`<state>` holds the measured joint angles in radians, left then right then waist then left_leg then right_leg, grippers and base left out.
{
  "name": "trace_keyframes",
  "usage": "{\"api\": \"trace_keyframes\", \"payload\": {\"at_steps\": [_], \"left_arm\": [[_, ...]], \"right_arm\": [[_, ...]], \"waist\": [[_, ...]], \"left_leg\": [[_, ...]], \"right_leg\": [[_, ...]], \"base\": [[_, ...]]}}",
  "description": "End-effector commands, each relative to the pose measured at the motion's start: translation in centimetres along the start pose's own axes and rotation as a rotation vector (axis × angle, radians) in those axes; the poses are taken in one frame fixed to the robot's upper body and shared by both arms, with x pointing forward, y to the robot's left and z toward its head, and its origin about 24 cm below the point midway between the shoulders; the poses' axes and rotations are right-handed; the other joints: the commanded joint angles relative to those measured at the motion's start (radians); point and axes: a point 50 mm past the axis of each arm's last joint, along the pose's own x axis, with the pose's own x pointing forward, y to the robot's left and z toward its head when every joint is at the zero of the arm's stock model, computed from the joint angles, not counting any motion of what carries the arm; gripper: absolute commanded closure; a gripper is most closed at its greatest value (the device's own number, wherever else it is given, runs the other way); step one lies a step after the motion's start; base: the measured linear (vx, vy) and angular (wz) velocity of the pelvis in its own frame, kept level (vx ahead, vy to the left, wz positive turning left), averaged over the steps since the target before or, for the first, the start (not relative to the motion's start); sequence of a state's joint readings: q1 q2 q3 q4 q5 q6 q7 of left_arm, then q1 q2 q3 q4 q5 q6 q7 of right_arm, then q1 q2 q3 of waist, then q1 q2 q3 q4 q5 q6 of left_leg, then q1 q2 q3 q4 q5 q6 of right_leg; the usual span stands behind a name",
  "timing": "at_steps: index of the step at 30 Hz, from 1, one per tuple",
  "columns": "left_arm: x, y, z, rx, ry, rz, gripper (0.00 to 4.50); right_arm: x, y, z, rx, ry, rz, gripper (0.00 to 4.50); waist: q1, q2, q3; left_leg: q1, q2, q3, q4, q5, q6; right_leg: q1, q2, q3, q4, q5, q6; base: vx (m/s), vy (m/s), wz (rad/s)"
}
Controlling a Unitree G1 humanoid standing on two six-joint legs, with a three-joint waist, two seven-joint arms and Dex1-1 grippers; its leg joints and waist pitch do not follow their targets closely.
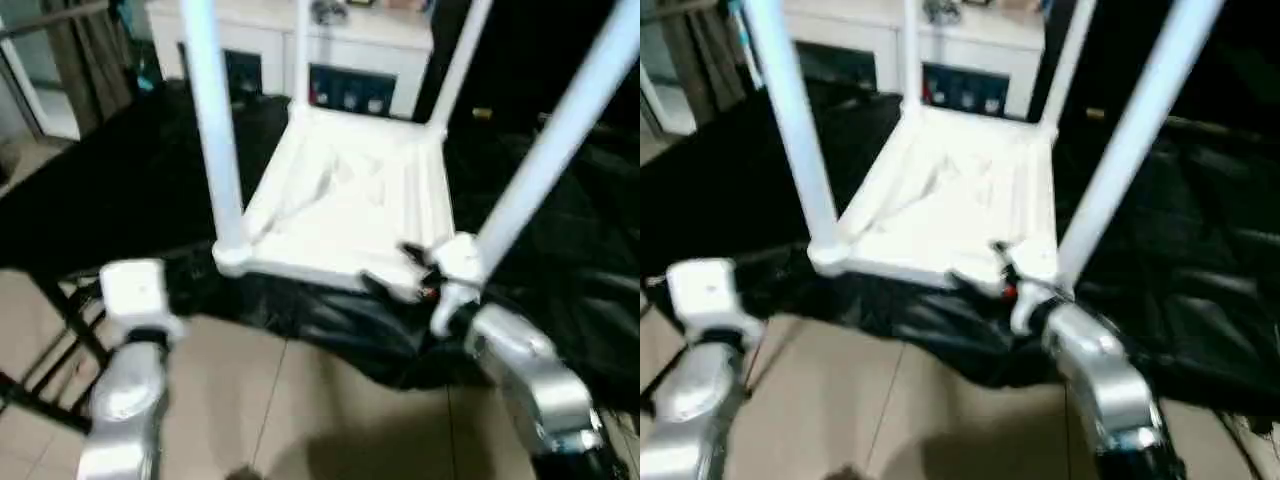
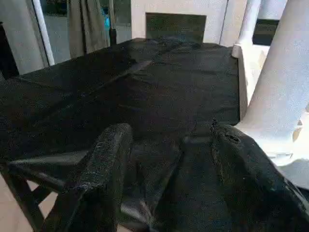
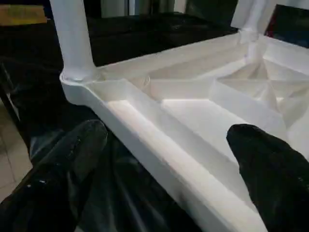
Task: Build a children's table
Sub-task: Move to table, then flip table
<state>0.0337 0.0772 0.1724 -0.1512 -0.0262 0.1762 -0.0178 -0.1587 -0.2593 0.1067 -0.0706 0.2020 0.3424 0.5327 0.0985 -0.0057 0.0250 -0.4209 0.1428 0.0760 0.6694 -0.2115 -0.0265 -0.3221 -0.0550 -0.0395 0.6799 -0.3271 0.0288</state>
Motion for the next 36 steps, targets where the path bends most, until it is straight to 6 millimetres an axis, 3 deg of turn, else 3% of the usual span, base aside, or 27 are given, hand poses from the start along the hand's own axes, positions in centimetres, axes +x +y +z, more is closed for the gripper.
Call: {"api": "trace_keyframes", "payload": {"at_steps": [1,2,3,4,5,7,8,9,10,14,17,18,20,23,31,36], "left_arm": [[0.7,-0.6,0.6,-0.032,-0.017,-0.042,1.3],[1.0,-0.7,0.8,-0.047,-0.027,-0.051,1.24],[1.1,-0.7,0.9,-0.051,-0.029,-0.059,1.24],[1.3,-0.7,1.1,-0.053,-0.035,-0.07,1.19],[1.6,-0.7,1.3,-0.053,-0.035,-0.089,1.06],[1.9,-0.8,1.4,-0.064,-0.033,-0.128,0.8],[2.0,-0.9,1.5,-0.077,-0.031,-0.152,0.8],[2.3,-1.1,1.5,-0.072,-0.028,-0.189,0.68],[2.3,-1.2,1.6,-0.069,-0.027,-0.203,0.68],[3.3,-2.0,1.5,-0.066,-0.006,-0.287,0.32],[4.2,-2.4,1.2,-0.053,0.024,-0.325,0.09],[4.8,-2.4,1.0,-0.039,0.034,-0.329,0.09],[5.4,-2.4,0.8,-0.031,0.045,-0.33,0.09],[6.6,-2.1,0.5,-0.042,0.079,-0.311,0.09],[8.8,-2.8,1.2,-0.072,0.062,-0.364,0.09],[9.7,-3.4,1.2,-0.066,0.071,-0.37,0.23]], "right_arm": [[-0.3,-0.6,-0.1,-0.006,0.008,-0.02,0.0],[-0.3,-0.6,-0.1,-0.006,0.007,-0.02,0.0],[-0.2,-0.6,-0.1,-0.007,0.008,-0.019,0.0],[-0.2,-0.6,-0.2,-0.007,0.01,-0.018,0.0],[-0.2,-0.6,-0.2,-0.01,0.012,-0.016,0.0],[-0.2,-0.6,-0.2,-0.011,0.011,-0.009,0.0],[-0.2,-0.6,-0.1,-0.011,0.01,-0.003,0.0],[-0.2,-0.6,-0.1,-0.008,0.012,0.014,0.0],[-0.1,-0.6,-0.1,-0.007,0.013,0.02,0.0],[0.0,-0.4,0.0,-0.015,0.021,0.075,0.0],[0.2,-0.3,0.1,-0.021,0.025,0.112,0.0],[0.4,-0.3,0.2,-0.027,0.024,0.125,0.0],[0.6,-0.3,0.4,-0.034,0.022,0.136,0.0],[0.9,-0.4,0.7,-0.04,0.019,0.149,0.0],[1.8,0.0,0.6,-0.054,0.037,0.211,0.0],[2.3,1.0,0.9,-0.022,-0.008,0.317,0.0]], "waist": [[0.004,-0.002,-0.037],[0.007,-0.001,-0.037],[0.004,0.003,-0.034],[-0.001,0.007,-0.029],[-0.007,0.012,-0.019],[-0.016,0.011,-0.01],[-0.018,0.007,-0.008],[-0.017,0.006,-0.013],[-0.014,0.007,-0.019],[-0.013,0.008,-0.024],[-0.012,0.009,-0.041],[-0.011,0.018,-0.043],[-0.01,0.017,-0.043],[-0.01,0.021,-0.048],[-0.004,0.024,-0.045],[-0.001,0.029,-0.044]], "left_leg": [[0.029,0.063,0.005,-0.102,0.037,0.091],[0.04,0.067,0.013,-0.111,-0.034,0.062],[0.054,0.075,0.019,-0.129,-0.157,0.023],[0.052,0.078,0.021,-0.141,-0.205,0.003],[0.061,0.083,0.024,-0.161,-0.334,-0.045],[0.071,0.078,0.024,-0.168,-0.481,-0.111],[0.07,0.077,0.023,-0.169,-0.492,-0.117],[0.067,0.075,0.023,-0.17,-0.476,-0.118],[0.066,0.077,0.025,-0.17,-0.434,-0.11],[0.059,0.08,0.032,-0.171,-0.339,-0.086],[0.045,0.081,0.039,-0.159,-0.18,-0.056],[0.044,0.079,0.043,-0.155,-0.133,-0.045],[0.052,0.078,0.047,-0.154,-0.176,-0.05],[0.05,0.078,0.049,-0.148,-0.145,-0.045],[0.055,0.086,0.052,-0.151,-0.178,-0.043],[0.053,0.086,0.051,-0.153,-0.2,-0.038]], "right_leg": [[0.032,-0.101,0.039,-0.097,0.215,-0.184],[0.025,-0.096,0.035,-0.103,0.177,-0.187],[0.017,-0.093,0.034,-0.113,0.093,-0.198],[0.017,-0.09,0.032,-0.116,0.041,-0.198],[0.007,-0.084,0.031,-0.131,-0.104,-0.185],[-0.01,-0.093,0.041,-0.155,-0.314,-0.138],[-0.009,-0.095,0.042,-0.158,-0.345,-0.129],[-0.007,-0.097,0.043,-0.161,-0.355,-0.118],[-0.007,-0.097,0.045,-0.158,-0.304,-0.117],[-0.008,-0.089,0.042,-0.144,-0.14,-0.141],[0.004,-0.085,0.037,-0.122,0.073,-0.154],[0.001,-0.082,0.034,-0.116,0.157,-0.159],[-0.004,-0.079,0.036,-0.118,0.172,-0.167],[-0.001,-0.078,0.036,-0.109,0.253,-0.183],[-0.003,-0.085,0.037,-0.111,0.22,-0.223],[-0.001,-0.089,0.038,-0.111,0.202,-0.228]], "base": [[-0.073,0.035,-0.06],[-0.087,0.007,-0.01],[-0.087,0.007,-0.01],[-0.096,-0.002,-0.01],[-0.092,0.003,-0.09],[-0.09,0.003,-0.09],[-0.065,0.002,-0.11],[-0.065,0.002,-0.11],[0.0,0.0,0.0],[0.0,0.0,0.0],[0.0,0.0,0.0],[0.0,0.0,0.0],[0.0,0.0,0.0],[0.0,0.0,0.0],[0.0,0.0,0.0],[0.0,0.0,0.0]]}}
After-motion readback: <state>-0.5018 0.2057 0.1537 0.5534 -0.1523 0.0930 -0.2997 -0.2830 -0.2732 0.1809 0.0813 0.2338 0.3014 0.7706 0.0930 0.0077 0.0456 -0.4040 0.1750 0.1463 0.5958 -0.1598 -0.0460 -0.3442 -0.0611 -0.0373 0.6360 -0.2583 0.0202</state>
